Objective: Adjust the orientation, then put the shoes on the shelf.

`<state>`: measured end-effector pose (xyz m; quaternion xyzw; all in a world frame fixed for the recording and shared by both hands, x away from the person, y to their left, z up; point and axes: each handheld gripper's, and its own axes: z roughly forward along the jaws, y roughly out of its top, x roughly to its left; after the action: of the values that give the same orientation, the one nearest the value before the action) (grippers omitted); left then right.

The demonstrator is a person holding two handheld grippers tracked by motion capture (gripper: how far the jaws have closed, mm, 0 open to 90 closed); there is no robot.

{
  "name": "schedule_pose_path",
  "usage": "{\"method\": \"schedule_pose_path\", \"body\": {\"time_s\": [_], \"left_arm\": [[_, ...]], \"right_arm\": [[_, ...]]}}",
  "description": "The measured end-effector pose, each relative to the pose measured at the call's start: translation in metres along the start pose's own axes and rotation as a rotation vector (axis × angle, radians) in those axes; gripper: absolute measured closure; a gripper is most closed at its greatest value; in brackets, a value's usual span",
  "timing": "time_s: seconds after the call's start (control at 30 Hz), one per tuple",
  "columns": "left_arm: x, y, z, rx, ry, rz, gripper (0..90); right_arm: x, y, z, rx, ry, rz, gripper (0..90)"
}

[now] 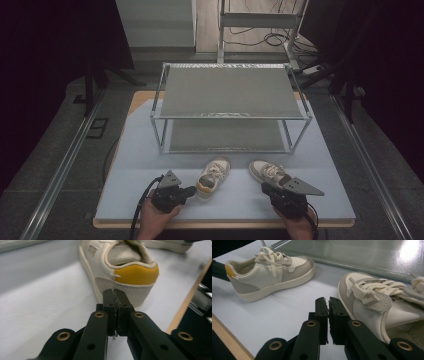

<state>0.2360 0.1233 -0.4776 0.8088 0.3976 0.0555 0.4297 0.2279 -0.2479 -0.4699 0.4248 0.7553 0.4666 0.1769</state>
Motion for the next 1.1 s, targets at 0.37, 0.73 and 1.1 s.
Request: {"method": "schedule_pose_path", "body": {"time_s": [0.37, 0.73, 1.1], "left_arm": [[-0.009, 0.002, 0.002, -0.003, -0.016, 0.017, 80.4], [-0.001, 0.007, -0.020, -0.078, 0.099, -0.052, 40.4], [-0.014, 0.019, -0.034, -0.106, 0.156, -0.052, 25.1]], "right_arm": [[-0.002, 0.000, -0.001, 0.001, 0.000, 0.001, 83.5], [-0.002, 0.004, -0.003, -0.006, 0.014, -0.028, 61.9], [-0.003, 0.014, -0.012, -0.016, 0.023, -0.038, 39.3]]}}
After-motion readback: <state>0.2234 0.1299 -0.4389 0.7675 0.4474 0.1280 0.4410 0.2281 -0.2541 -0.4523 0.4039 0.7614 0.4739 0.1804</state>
